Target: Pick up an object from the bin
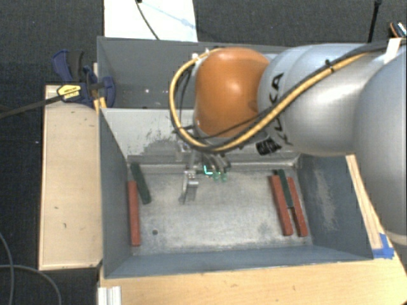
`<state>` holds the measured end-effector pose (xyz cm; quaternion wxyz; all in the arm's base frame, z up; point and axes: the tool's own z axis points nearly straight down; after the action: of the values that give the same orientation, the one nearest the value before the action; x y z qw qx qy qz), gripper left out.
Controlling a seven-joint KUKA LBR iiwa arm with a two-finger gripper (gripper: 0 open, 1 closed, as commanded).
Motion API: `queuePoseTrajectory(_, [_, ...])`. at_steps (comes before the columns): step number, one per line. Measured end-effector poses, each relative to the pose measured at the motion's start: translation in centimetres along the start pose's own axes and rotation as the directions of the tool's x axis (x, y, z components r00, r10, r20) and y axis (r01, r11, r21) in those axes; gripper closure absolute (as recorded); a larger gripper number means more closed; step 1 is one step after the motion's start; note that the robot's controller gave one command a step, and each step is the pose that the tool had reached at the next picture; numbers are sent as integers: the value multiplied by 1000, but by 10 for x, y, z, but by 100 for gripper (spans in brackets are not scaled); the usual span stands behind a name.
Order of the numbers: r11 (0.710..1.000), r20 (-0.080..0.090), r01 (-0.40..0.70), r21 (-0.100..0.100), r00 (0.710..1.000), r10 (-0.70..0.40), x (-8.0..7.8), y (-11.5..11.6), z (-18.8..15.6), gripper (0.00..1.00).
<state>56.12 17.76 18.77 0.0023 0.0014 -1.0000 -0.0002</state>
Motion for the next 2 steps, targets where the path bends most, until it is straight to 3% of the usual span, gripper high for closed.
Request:
queuePoseTrajectory(1, [1000,-1,-14,1,1000,14,-27,-15,106,0])
queuePoseTrajectory(2, [999,3,-34,1,999,34,-7,-54,118,0])
